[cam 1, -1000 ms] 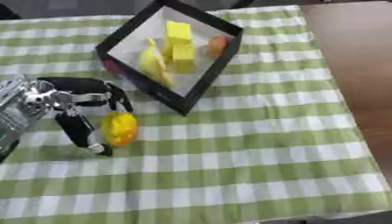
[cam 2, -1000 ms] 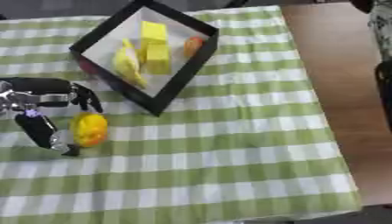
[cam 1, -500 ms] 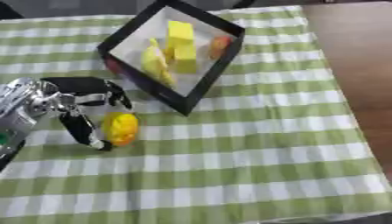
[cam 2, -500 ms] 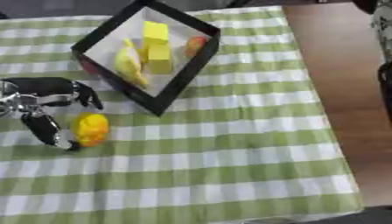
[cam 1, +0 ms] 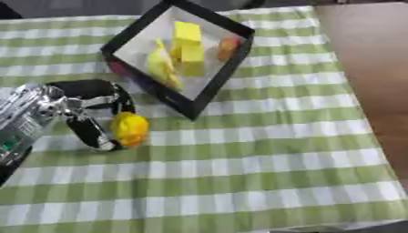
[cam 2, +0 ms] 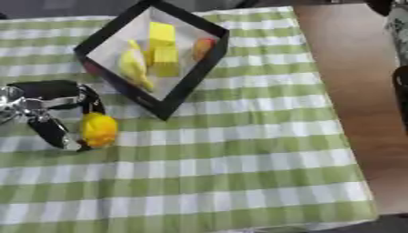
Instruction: Pick up objects on the table and place them in the box.
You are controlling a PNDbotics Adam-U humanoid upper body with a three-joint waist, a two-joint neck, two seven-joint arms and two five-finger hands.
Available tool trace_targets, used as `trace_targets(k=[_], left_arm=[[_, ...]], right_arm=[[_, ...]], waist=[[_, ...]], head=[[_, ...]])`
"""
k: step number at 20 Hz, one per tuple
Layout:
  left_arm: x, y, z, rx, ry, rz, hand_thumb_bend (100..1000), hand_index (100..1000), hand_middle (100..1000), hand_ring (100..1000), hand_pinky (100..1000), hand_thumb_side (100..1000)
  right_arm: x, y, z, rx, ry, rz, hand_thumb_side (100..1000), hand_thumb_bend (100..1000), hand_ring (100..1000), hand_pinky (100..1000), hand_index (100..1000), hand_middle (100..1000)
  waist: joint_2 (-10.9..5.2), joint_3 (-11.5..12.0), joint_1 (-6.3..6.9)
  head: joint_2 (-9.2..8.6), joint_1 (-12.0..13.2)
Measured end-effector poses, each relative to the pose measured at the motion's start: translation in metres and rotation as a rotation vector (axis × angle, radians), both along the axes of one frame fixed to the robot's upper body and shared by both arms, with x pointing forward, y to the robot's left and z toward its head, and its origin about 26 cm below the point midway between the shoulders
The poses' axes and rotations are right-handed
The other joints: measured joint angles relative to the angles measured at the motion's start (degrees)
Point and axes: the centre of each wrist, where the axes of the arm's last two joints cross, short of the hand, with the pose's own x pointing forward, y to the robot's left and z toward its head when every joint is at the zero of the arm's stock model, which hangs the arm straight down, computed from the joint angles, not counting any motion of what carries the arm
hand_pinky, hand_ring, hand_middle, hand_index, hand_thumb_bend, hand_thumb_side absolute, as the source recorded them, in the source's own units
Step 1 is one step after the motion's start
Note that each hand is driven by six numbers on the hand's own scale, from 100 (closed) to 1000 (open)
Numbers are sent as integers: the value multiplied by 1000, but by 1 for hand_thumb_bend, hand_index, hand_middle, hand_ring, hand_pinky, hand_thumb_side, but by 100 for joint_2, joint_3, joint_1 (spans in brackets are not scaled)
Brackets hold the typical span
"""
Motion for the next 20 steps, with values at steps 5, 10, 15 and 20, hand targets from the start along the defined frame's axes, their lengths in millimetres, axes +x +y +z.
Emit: trace_targets(k=[5,10,15,20], left_arm=[[-7,-7,7,-45,-20,-22,302,609,553,578,707,100],[-12,-10,18,-95,-69,-25,268,567,520,554,694,100],[-17,-9,26,-134,-97,-20,264,541,502,545,691,100],[-21,-3,46,-144,-133,-22,291,544,507,552,685,100]], right_arm=[[0,0,0,1,0,-2,458,100,796,1000,826,689],[1,-1,-1,3,2,-4,457,100,796,1000,826,689],[1,-1,-1,4,1,-5,456,100,796,1000,827,690],[1,-1,-1,4,2,-6,452,100,796,1000,827,690]], waist=[[0,0,0],[0,9,0],[0,15,0],[-3,32,1]], head=[[0,-1],[0,-3],[0,-15],[0,-72]])
